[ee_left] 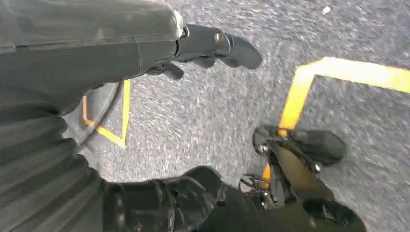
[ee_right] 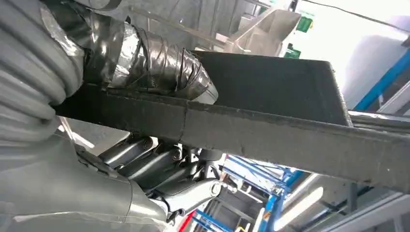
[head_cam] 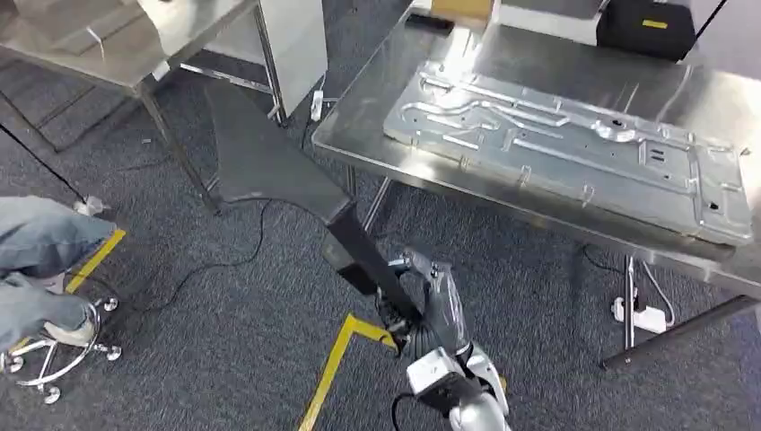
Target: Take the parts from the cabinet and place them on the table.
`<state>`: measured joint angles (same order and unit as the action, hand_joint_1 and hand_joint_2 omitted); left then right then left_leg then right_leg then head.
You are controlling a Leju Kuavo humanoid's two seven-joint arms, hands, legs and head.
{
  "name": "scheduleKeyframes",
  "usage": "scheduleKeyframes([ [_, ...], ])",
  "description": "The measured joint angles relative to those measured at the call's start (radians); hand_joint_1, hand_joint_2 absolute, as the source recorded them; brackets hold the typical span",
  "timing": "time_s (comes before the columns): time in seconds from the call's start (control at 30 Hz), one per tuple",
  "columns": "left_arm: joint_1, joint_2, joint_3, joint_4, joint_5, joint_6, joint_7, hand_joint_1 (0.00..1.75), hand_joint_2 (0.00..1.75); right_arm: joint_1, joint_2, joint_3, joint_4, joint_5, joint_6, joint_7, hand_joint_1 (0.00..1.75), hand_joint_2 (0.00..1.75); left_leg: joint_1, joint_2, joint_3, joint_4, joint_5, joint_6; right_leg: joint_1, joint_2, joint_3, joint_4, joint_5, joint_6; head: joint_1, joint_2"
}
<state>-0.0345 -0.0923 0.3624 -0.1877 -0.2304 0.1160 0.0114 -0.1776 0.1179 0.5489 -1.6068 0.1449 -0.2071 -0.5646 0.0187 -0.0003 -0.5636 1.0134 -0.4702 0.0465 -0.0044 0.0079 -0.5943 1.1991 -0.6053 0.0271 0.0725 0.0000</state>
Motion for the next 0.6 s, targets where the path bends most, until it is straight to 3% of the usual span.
scheduleKeyframes([
  [0.03,0.0,0.0,0.001,0.0,0.0,0.0,0.0,0.0,1.75,0.001,0.0,0.0,0.002,0.0,0.0,0.0,1.69,1.75,0.0,0.0,0.005,0.0,-0.006,0.0,-0.003,0.0,-0.052,0.073,-0.029,0.005,-0.001,0.0],
  [0.07,0.001,0.0,0.003,0.0,-0.002,-0.001,0.0,0.0,1.75,0.002,0.0,0.0,0.006,0.0,-0.001,0.0,1.69,1.75,0.0,-0.001,0.012,0.001,-0.013,0.0,-0.005,-0.001,-0.094,0.118,-0.037,0.008,0.0,0.0],
  [0.1,0.001,0.0,0.004,0.0,-0.003,-0.001,0.0,0.0,1.75,0.002,0.0,0.0,0.008,0.0,-0.001,0.0,1.69,1.75,0.0,-0.003,0.022,0.001,-0.021,-0.002,-0.008,-0.001,-0.111,0.118,-0.019,0.01,-0.001,0.0],
  [0.13,0.001,0.0,0.005,0.0,-0.003,-0.001,0.0,0.0,1.75,0.002,0.0,0.0,0.009,0.0,-0.001,0.0,1.69,1.75,0.001,-0.003,0.034,0.001,-0.03,-0.005,-0.01,-0.003,-0.109,0.079,0.02,0.01,0.0,0.0],
  [0.2,0.003,-0.001,0.006,0.0,-0.008,-0.001,0.001,0.0,1.75,0.002,0.0,0.0,0.009,0.0,-0.001,-0.001,1.69,1.75,0.001,-0.003,0.07,0.0,-0.053,-0.013,-0.011,-0.006,-0.06,-0.089,0.152,0.004,0.0,0.0],
  [0.23,0.008,-0.002,0.007,0.0,-0.012,-0.001,0.001,0.0,1.75,0.002,0.0,0.0,0.009,0.0,-0.002,-0.001,1.69,1.75,0.001,-0.001,0.073,-0.003,-0.062,-0.017,-0.008,-0.011,-0.045,-0.144,0.19,-0.003,0.0,0.0],
  [0.27,0.006,-0.003,0.008,0.001,-0.013,-0.001,0.0,0.0,1.75,0.001,0.0,0.0,0.011,0.0,-0.002,-0.002,1.69,1.75,0.0,-0.003,0.081,-0.001,-0.065,-0.023,0.003,-0.012,-0.055,-0.146,0.164,-0.009,-0.002,0.0],
  [0.3,0.002,-0.003,0.008,0.001,-0.014,-0.001,0.0,0.0,1.75,0.001,0.001,0.0,0.011,0.0,-0.002,-0.002,1.69,1.75,0.0,-0.003,0.076,-0.003,-0.068,-0.032,0.005,-0.011,-0.051,-0.149,0.178,-0.018,-0.003,0.0],
  [0.37,0.0,-0.003,0.009,0.0,-0.019,-0.001,0.0,0.0,1.75,0.003,0.003,0.0,0.011,0.0,-0.003,-0.001,1.69,1.75,-0.001,0.0,0.086,-0.003,-0.061,-0.048,0.008,-0.009,-0.048,-0.158,0.176,-0.032,-0.003,0.0],
  [0.4,-0.002,-0.003,0.01,0.0,-0.022,-0.001,-0.002,0.0,1.75,0.003,0.006,0.0,0.009,0.0,-0.003,-0.002,1.69,1.75,0.0,0.0,0.084,0.006,-0.062,-0.051,0.001,-0.005,-0.035,-0.166,0.176,-0.039,-0.002,0.0],
  [0.43,-0.005,-0.003,0.01,0.001,-0.025,-0.001,-0.002,0.0,1.75,0.003,0.006,0.0,0.008,0.0,-0.003,-0.002,1.69,1.75,0.002,-0.001,0.072,0.043,-0.068,-0.053,-0.002,-0.006,-0.02,-0.177,0.173,-0.046,-0.003,0.0],
  [0.47,-0.004,-0.003,0.01,0.001,-0.027,-0.001,-0.003,0.0,1.75,0.002,0.007,0.0,0.008,-0.001,-0.003,-0.003,1.69,1.75,0.002,-0.001,0.041,0.102,-0.086,-0.056,-0.001,-0.006,-0.013,-0.181,0.17,-0.052,-0.006,0.0],
  [0.57,-0.006,-0.002,0.011,0.0,-0.034,-0.001,-0.003,0.0,1.75,0.005,0.008,0.0,0.009,-0.001,-0.003,-0.002,1.69,1.75,0.002,-0.001,-0.083,0.286,-0.18,-0.062,0.003,0.002,-0.005,-0.179,0.158,-0.061,-0.008,0.0],
  [0.6,-0.006,-0.002,0.011,0.001,-0.035,-0.002,-0.003,0.0,1.75,0.006,0.008,0.0,0.009,-0.001,-0.003,-0.002,1.69,1.75,0.002,-0.001,-0.104,0.3,-0.173,-0.061,0.004,0.011,-0.003,-0.177,0.154,-0.061,-0.009,0.0],
])
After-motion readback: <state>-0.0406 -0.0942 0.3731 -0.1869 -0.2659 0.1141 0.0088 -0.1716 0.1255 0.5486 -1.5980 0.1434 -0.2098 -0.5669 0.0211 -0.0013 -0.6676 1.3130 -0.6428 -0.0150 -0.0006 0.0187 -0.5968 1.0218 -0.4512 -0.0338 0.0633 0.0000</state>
